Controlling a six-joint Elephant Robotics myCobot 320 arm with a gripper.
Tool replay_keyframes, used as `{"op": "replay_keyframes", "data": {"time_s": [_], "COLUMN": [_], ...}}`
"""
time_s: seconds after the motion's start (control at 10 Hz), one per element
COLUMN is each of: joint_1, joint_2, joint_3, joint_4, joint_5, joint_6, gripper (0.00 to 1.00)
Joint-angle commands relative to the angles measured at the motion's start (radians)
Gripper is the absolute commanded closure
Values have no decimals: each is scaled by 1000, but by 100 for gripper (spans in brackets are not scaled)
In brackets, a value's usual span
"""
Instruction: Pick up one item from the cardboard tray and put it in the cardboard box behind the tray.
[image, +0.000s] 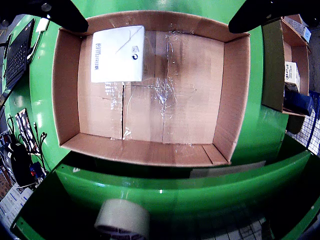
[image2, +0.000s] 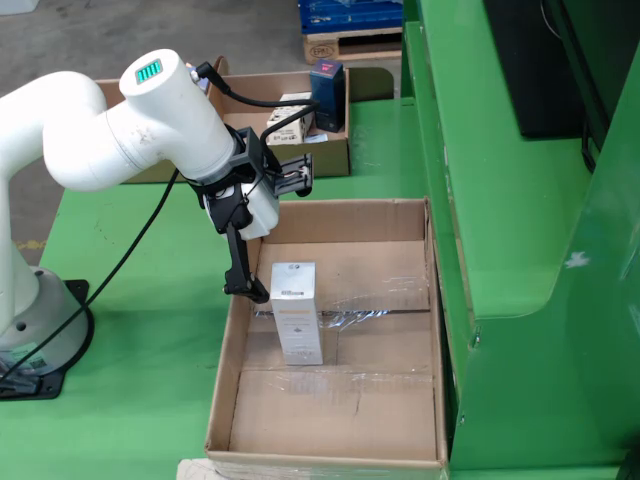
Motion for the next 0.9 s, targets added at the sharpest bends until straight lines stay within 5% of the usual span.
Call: {"op": "replay_keyframes", "data": {"time_s": [0.0,0.8], "joint_1": [0,28], "joint_2": [9,-81], "joint_3": [0,72], "joint_4": [36,37], "joint_5": [5,-10], "joint_6": [-4,18], "gripper": [0,0]}}
